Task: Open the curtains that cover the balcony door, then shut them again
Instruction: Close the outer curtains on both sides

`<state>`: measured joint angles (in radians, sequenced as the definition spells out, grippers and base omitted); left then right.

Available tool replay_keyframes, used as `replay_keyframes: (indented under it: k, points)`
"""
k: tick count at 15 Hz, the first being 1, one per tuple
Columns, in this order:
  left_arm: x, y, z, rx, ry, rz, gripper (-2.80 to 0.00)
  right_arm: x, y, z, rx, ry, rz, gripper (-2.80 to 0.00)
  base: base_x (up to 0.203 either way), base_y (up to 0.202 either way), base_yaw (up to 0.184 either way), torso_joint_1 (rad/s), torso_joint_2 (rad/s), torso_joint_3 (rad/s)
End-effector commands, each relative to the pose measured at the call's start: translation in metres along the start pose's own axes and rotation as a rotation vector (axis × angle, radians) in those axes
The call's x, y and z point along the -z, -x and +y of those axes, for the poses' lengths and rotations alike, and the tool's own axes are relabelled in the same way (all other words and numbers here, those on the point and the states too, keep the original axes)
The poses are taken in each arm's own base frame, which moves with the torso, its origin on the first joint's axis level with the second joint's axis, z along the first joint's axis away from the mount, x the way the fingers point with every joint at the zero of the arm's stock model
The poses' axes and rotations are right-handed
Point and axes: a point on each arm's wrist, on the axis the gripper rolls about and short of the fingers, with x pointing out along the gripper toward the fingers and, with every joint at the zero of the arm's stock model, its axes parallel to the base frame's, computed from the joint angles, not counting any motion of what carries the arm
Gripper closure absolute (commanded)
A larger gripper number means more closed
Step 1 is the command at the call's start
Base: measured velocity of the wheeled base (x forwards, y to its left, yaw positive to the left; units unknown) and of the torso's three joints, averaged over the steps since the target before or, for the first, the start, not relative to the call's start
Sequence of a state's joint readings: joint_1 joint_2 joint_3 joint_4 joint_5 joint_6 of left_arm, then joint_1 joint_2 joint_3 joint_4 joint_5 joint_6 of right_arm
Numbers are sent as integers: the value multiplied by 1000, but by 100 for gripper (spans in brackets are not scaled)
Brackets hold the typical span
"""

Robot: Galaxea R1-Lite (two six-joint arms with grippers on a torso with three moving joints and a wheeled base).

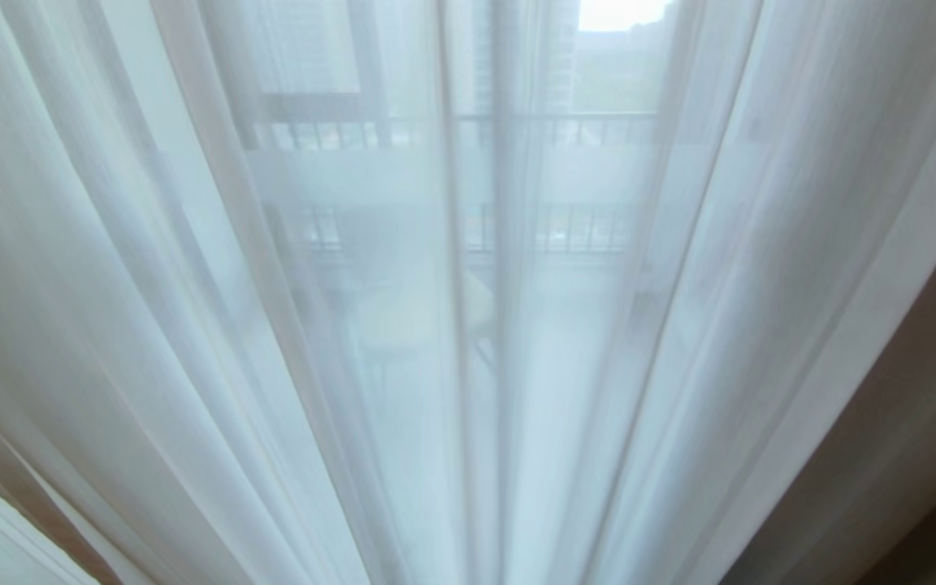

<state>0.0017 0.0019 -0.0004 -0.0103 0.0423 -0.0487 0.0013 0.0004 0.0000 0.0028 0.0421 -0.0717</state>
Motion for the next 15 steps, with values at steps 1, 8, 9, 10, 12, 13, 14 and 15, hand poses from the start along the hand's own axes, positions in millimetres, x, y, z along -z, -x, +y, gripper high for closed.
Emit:
replay_keyframes:
  k: [1,8,9,10,12,13,14,15]
  points:
    - [0,0,0,-1,0,1,0,0,0,0,-1,0,0,0,0,-190,-2,2,-1,2]
    - [0,0,0,0,2,0,0,0,0,0,0,-3,0,0,0,-178,0,0,3,4]
    - [0,0,0,0,2,-1,0,0,0,0,0,-3,0,0,0,-53,0,7,5,2]
    - [0,0,0,0,2,1,0,0,0,0,0,-3,0,0,0,0,0,0,0,0]
    - [0,0,0,0,2,0,0,0,0,0,1,4,-1,0,0,0,0,0,0,0]
    - [0,0,0,-2,2,-1,0,0,0,0,-1,11,1,0,0,0,0,0,0,0]
    - [0,0,0,0,2,1,0,0,0,0,-1,11,1,0,0,0,0,0,0,0]
    - [0,0,0,-1,2,0,0,0,0,0,-1,9,1,0,0,0,0,0,0,0]
